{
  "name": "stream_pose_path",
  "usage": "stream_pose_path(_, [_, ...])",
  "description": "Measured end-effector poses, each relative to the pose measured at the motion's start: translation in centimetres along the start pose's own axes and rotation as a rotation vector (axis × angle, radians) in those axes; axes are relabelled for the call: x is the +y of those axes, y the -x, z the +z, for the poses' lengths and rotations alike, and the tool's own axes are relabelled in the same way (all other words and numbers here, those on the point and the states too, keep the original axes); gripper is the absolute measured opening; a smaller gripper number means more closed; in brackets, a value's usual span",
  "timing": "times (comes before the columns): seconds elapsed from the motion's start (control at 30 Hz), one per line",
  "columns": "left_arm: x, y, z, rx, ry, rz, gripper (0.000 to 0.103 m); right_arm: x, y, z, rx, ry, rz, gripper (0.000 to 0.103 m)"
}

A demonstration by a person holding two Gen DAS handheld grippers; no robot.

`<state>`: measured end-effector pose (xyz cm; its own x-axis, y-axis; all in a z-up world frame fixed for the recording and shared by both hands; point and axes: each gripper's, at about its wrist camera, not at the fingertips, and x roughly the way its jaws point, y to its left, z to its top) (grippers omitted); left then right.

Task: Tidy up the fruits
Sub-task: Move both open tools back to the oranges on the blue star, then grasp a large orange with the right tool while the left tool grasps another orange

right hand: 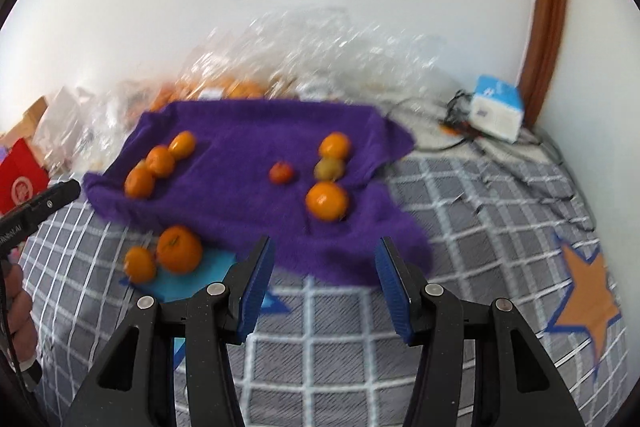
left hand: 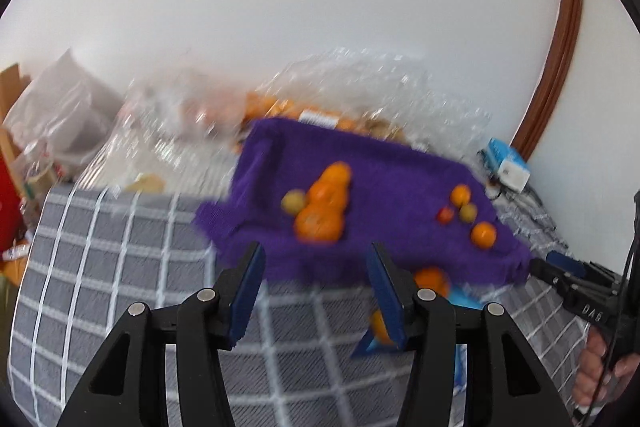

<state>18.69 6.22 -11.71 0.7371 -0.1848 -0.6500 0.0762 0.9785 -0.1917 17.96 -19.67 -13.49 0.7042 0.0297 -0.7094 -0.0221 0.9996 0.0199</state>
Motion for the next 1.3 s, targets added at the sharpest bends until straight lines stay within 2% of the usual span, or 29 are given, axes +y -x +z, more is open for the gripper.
stream_pose_path(0.23, [4.0, -0.9, -3.7, 0.068, 0.044, 0.091, 0.051, 4.2, -1.1, -2.1, 0.016, 0.05, 0.082, 0.052])
stream_pose_path(0.5, [5.4, -2.0, -4.7, 0.115, 0.099, 0.104, 0.051, 8.2, -3.7, -1.3, 0.029, 0.1, 0.144, 0.051])
stream_pose_path(0.63, [4.9, -2.4, -4.8, 0.117, 0.071, 0.115, 0.057, 9.4, -5.3, -0.8, 0.06, 0.117, 0.152, 0.051])
stream_pose_path(0.8, [4.9, -2.4, -4.8, 0.116, 0.075, 0.107, 0.058, 9.9, -6.6, -0.6, 0.08, 0.11, 0.184, 0.057])
stream_pose_path(0.93, [4.9, -2.4, -4.8, 0.115, 0.076, 0.107, 0.059, 9.9, -7.5, -0.5, 0.107, 0.085, 0.21, 0.058])
stream_pose_path(0.97, [4.9, -2.4, -4.8, 0.116, 0.076, 0.106, 0.059, 10.0, -7.8, -0.6, 0.122, 0.087, 0.205, 0.054])
stream_pose_path(1.0, [4.9, -2.4, -4.8, 0.116, 0.076, 0.106, 0.059, 10.0, -8.0, -0.7, 0.13, 0.088, 0.207, 0.042])
stream_pose_path(1.13, [4.8, -2.4, -4.8, 0.116, 0.076, 0.107, 0.06, 9.4, -7.3, -1.0, 0.113, 0.086, 0.206, 0.042])
stream_pose_path(1.3, [4.8, -2.4, -4.9, 0.121, 0.069, 0.105, 0.065, 6.3, -5.0, -1.5, 0.062, 0.049, 0.169, 0.042])
